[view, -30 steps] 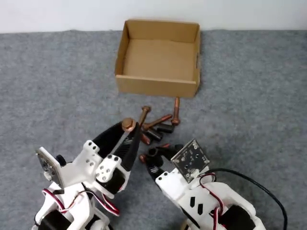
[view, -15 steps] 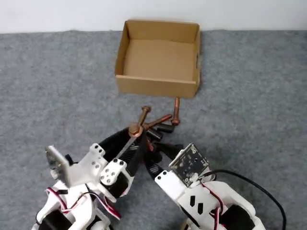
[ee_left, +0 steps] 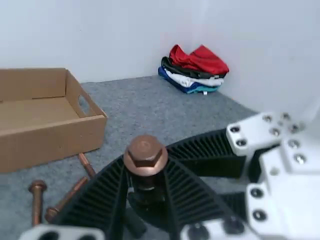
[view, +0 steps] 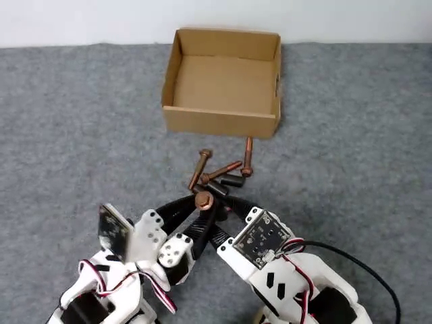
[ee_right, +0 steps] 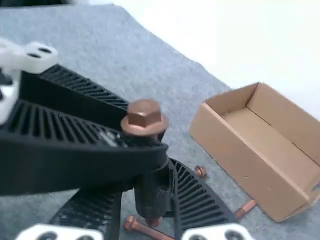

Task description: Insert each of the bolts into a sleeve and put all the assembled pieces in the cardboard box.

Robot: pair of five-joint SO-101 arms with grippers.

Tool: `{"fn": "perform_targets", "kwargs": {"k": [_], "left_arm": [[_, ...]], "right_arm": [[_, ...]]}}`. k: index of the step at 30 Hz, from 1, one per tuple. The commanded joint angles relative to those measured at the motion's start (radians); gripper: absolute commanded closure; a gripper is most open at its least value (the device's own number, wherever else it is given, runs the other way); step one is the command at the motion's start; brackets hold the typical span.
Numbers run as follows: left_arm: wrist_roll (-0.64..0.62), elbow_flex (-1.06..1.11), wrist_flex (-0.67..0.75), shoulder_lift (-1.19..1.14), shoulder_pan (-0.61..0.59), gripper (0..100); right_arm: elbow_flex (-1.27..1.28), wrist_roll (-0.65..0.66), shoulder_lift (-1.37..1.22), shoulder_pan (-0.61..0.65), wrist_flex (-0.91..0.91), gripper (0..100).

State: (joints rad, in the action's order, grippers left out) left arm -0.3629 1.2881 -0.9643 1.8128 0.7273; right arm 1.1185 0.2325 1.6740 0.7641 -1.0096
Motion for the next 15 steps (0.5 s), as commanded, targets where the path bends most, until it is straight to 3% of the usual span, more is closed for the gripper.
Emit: {"fn": "perform_targets", "kwargs": {"k": [1,9,15], "left_arm": [[0.051,0.019,-0.018,-0.006,0.017,99],[0.055,0.015,-0.071,-0.006,0.011,81],[0.089,-0.062,-0.135,-0.006,0.009,80]], "right_arm": [[-0.017,0.029,0.01,-0.022,0.039,99.0],[-0.018,0.029,0.01,-0.022,0.038,99.0],[-0.012,0.023,0.01,-0.027,0.03,99.0]]}}
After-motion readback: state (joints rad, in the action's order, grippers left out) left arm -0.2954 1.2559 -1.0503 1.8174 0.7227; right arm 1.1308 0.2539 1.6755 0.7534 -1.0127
